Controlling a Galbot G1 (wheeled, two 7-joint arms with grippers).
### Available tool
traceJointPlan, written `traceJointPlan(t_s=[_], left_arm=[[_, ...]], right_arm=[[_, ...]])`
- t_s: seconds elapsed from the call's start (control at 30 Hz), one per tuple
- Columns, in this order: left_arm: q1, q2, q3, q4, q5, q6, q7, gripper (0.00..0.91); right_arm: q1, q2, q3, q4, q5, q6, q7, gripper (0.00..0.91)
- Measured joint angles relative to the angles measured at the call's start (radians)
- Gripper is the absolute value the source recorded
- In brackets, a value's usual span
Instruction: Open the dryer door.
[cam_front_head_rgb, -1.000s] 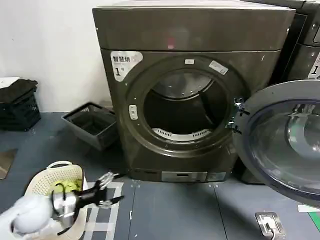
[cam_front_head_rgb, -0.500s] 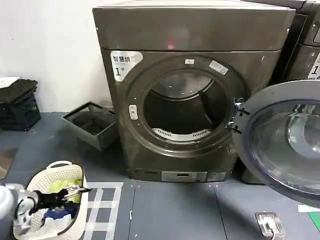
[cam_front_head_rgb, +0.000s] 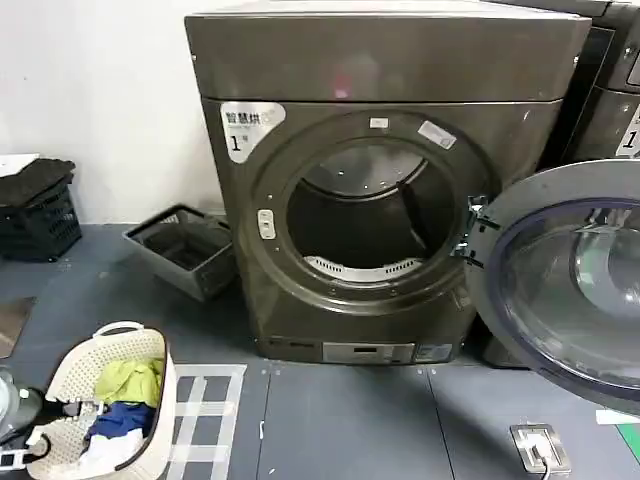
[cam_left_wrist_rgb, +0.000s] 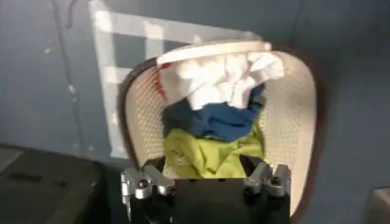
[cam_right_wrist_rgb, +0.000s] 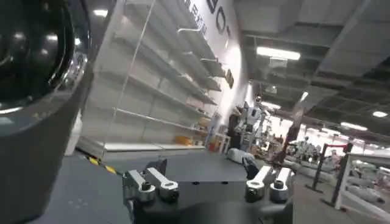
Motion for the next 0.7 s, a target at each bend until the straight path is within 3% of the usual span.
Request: traceJointPlan(t_s=[0.7], left_arm=[[0.023, -0.012, -0.003, 0.013, 0.003, 0.001, 0.008, 0.907]], right_arm=[[0.006, -0.005, -0.01, -0.017, 0.003, 0.032, -0.011, 0.907]])
